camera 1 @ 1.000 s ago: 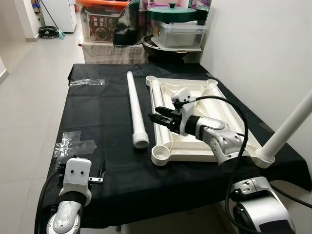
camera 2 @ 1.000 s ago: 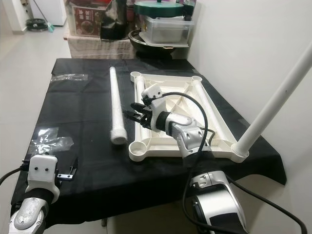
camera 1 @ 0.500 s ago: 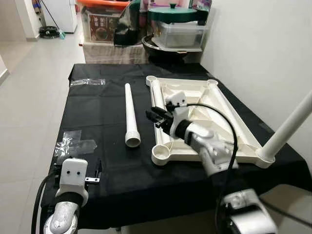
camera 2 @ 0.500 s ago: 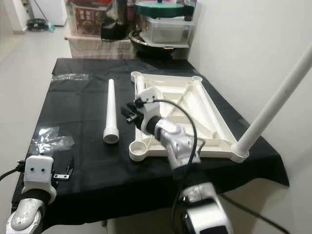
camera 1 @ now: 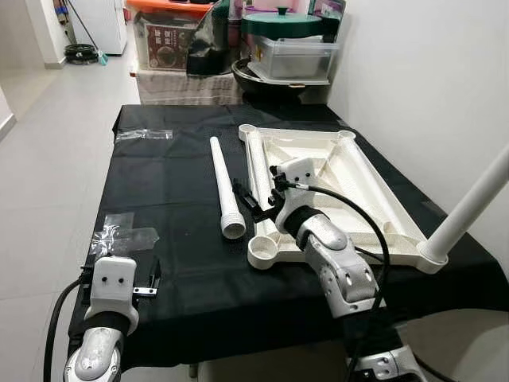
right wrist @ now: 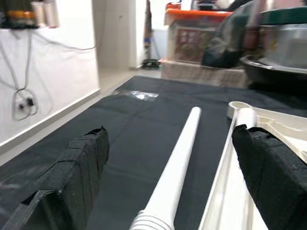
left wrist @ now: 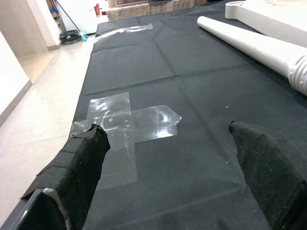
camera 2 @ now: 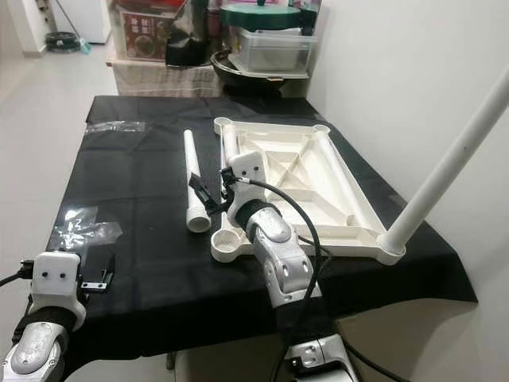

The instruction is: Building children table

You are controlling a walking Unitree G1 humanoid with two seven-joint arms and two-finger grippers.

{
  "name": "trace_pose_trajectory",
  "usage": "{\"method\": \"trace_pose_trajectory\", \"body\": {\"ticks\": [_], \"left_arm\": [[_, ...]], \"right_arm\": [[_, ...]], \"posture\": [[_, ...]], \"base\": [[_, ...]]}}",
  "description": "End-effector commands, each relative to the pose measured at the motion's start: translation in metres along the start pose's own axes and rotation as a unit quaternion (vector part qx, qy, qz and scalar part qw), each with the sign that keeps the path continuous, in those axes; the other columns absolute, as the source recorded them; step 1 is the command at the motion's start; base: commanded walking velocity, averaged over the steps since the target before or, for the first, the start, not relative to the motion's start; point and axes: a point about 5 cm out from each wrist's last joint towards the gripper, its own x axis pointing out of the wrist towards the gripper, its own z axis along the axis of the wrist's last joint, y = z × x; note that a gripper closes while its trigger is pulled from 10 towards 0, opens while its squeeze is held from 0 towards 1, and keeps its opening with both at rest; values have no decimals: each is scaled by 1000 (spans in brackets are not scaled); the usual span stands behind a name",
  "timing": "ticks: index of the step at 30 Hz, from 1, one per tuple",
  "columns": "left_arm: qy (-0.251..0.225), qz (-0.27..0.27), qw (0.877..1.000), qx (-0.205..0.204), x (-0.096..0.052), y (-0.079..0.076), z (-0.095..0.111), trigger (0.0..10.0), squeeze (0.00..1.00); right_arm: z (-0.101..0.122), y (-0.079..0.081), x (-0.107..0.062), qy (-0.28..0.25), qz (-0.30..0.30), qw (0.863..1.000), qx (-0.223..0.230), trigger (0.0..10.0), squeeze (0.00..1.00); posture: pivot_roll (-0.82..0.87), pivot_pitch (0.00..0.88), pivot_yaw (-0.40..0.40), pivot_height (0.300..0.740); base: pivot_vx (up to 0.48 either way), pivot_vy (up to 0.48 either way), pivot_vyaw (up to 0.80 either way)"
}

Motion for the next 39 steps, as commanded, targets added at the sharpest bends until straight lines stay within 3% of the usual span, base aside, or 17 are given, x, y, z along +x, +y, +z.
{"method": "trace_pose_trajectory", "body": {"ticks": [1, 5, 6, 10, 17, 31, 39], "left_arm": [[2, -6, 1000, -1, 1, -1, 1, 10000, 0], [-2, -11, 1000, 2, 4, -2, 3, 10000, 0], [-8, -7, 1000, 3, 4, -1, 4, 10000, 0], [-20, -7, 1000, 7, 5, 0, 7, 10000, 0], [-21, 7, 1000, 6, 7, 3, 8, 10000, 0], [-22, 7, 1000, 5, 9, 2, 8, 10000, 0], [-27, 0, 1000, 5, 11, -1, 9, 10000, 0]], "right_arm": [[2, -6, -3, -6, -20, 1000, -4, 10000, 1000], [0, -5, -5, 1, -53, 999, -7, 10000, 1000], [0, -5, -5, 3, -55, 998, -5, 10000, 0], [-2, 0, -2, 18, -40, 998, -46, 10000, 0], [-3, 0, -3, 17, -42, 999, -21, 10000, 0], [-2, -9, 1, 34, -84, 995, -37, 10000, 0], [-6, -13, 8, 70, -69, 994, -46, 10000, 0]], "posture": [[78, 0, -89, 740], [76, 0, -85, 740], [77, 0, -85, 740], [80, 0, -86, 740], [78, 0, -88, 740], [77, 0, -89, 740], [73, 0, -88, 740]], "base": [[0, 480, 0], [0, 480, 0], [0, 0, 0], [0, 0, 400], [0, 0, 433], [276, 0, 0], [292, 0, 0]]}}
